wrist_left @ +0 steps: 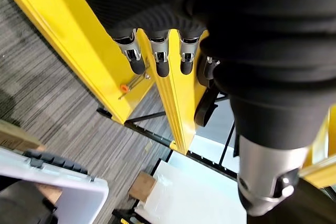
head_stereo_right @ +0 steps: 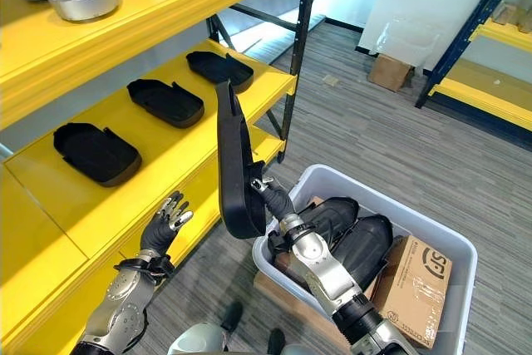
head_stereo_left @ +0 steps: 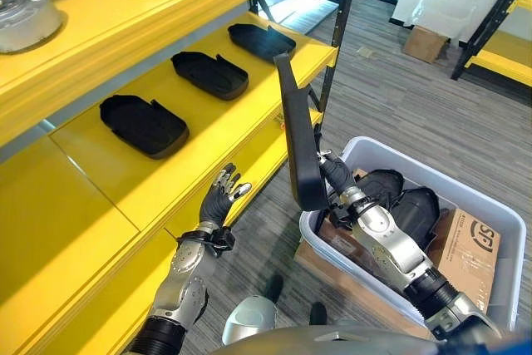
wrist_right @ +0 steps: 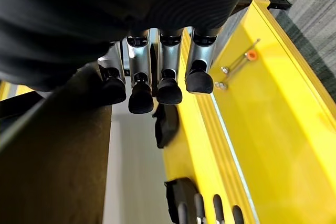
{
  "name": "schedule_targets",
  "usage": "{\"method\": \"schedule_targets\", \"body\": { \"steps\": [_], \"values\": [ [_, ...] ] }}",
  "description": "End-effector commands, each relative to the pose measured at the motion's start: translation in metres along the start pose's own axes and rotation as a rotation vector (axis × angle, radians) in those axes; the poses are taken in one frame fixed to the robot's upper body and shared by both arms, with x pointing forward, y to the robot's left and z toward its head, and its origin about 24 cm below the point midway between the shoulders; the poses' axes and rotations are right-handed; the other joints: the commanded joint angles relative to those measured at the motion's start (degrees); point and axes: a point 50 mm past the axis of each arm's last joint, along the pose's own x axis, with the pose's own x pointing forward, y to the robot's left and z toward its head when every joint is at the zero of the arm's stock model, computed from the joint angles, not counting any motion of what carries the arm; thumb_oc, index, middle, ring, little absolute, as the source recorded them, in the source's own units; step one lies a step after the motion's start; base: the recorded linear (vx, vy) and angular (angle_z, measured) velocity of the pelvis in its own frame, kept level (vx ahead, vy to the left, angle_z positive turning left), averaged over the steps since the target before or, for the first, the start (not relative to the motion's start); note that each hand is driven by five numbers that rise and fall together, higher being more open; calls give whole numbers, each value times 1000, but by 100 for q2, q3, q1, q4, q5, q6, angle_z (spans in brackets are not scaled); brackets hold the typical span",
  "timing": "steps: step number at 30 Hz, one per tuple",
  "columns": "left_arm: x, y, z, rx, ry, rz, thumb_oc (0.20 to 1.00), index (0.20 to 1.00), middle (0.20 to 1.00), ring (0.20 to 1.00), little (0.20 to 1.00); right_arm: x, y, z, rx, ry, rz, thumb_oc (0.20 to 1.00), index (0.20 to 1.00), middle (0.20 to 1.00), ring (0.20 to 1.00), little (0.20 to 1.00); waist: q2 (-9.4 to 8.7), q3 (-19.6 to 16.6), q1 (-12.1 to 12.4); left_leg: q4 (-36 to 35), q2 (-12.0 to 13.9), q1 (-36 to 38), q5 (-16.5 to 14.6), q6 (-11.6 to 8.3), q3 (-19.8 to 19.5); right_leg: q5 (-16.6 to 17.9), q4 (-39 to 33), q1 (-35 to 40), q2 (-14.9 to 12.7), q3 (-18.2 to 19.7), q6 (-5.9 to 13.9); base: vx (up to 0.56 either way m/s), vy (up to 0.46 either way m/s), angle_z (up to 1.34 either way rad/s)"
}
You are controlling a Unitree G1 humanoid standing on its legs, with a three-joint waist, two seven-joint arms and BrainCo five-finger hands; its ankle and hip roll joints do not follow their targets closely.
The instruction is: Move parts from the plastic box to the shelf.
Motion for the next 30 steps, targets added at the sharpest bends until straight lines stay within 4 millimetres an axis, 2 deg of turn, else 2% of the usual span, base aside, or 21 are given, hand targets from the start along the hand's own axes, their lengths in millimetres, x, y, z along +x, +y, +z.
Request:
{"method": "schedule_targets", "body": {
  "steps": [1,2,3,4,6,9,12,13,14,16,17,18,21,23,26,30],
  "values": [
    [2,-8,23,109,-79,-127,1000,1000,1000,1000,1000,12,13,51,63,-260,65,200,200,200,200,200,0,50,25,-204,-524,398,-195,399,681,426,145,-228,46,-26,292,0,-38,60],
    [-1,-9,19,133,-56,-163,1000,1000,1000,1000,1000,8,11,47,69,-251,58,200,200,200,200,200,58,40,-4,-260,-400,430,-169,331,1030,438,52,-146,-20,-234,305,-4,-19,54],
    [-1,-9,19,136,-53,-170,1000,1000,1000,1000,1000,8,11,47,69,-250,52,200,200,200,200,200,63,44,-23,-260,-371,437,-173,319,1144,437,48,-138,-36,-286,311,-16,-1,59],
    [0,-11,19,138,-45,-192,1000,1000,1000,1000,1000,5,8,45,69,-249,29,200,200,200,200,200,78,47,-100,-247,-263,461,-189,276,1576,426,58,-130,-93,-479,325,-28,25,60],
    [3,-13,19,123,-40,-206,1000,1000,1000,1000,1000,2,6,44,65,-248,12,200,200,200,200,200,81,69,-224,-101,-112,487,-252,207,2102,380,127,-122,-195,-746,323,-71,59,96],
    [7,-18,19,96,-39,-205,1000,1000,1000,1000,1000,3,1,43,49,-237,17,200,200,200,200,200,5,148,-323,673,130,305,-471,47,2485,284,320,-108,-425,-987,234,-89,136,108],
    [8,-20,21,35,-60,-198,1000,1000,1000,1000,1000,3,-9,43,26,-218,12,200,200,200,200,200,-99,186,-438,1363,647,157,-535,-112,2899,219,542,-94,-738,-1159,176,-79,237,36],
    [8,-20,22,29,-70,-191,1000,1000,1000,1000,1000,3,-11,42,23,-211,14,200,200,200,200,200,-108,177,-468,1438,760,154,-515,-128,2949,195,599,-103,-795,-1178,164,-24,334,20],
    [9,-21,24,26,-80,-197,1000,1000,1000,1000,1000,2,-15,40,16,-203,2,200,200,200,200,200,-108,138,-538,1491,1079,304,-461,-199,3048,63,762,-112,-917,-1218,174,-8,361,18],
    [11,-20,26,20,-93,-211,1000,1000,1000,1000,1000,0,-21,38,11,-191,-15,200,200,200,200,200,-73,62,-635,1405,1467,497,-133,-280,3184,5,959,-216,-1065,-1356,110,-49,407,33],
    [11,-21,28,11,-103,-220,1000,1000,1000,1000,1000,-1,-23,37,11,-186,-17,200,200,200,200,200,-48,34,-667,1356,1544,581,-64,-316,3190,-26,1033,-246,-1121,-1391,110,-40,571,52],
    [14,-23,29,7,-107,-236,1000,1000,1000,1000,1000,-2,-30,35,32,-172,-27,200,200,200,200,200,69,-7,-720,1105,1566,735,-102,-360,3252,-97,1247,-319,-1233,-1486,153,15,603,50],
    [19,-27,31,44,-102,-263,1000,1000,1000,1000,1000,-5,-34,31,57,-152,-45,200,200,200,200,200,189,29,-836,727,1461,996,-441,-375,3538,-273,1648,-325,-1469,-1644,321,40,509,66],
    [21,-29,33,109,-103,-304,1000,1000,1000,1000,1000,-8,-34,27,70,-138,-50,200,200,200,200,200,253,83,-866,474,1298,1046,-415,-302,3566,-186,1689,-300,-1600,-1737,399,-33,518,93],
    [14,-31,33,136,-75,-378,1000,1000,1000,1000,1000,-13,-31,22,71,-113,-20,200,200,200,200,200,293,144,-801,233,1070,1116,-379,-224,3455,-24,1488,-200,-1648,-1732,543,-1,458,72],
    [1,-20,42,156,-101,-340,1000,1000,1000,1000,1000,-17,-22,20,59,-85,46,200,200,200,200,200,227,206,-526,215,834,1035,-441,-91,3331,417,931,-22,-1817,-1914,755,-70,368,57]
  ]
}}
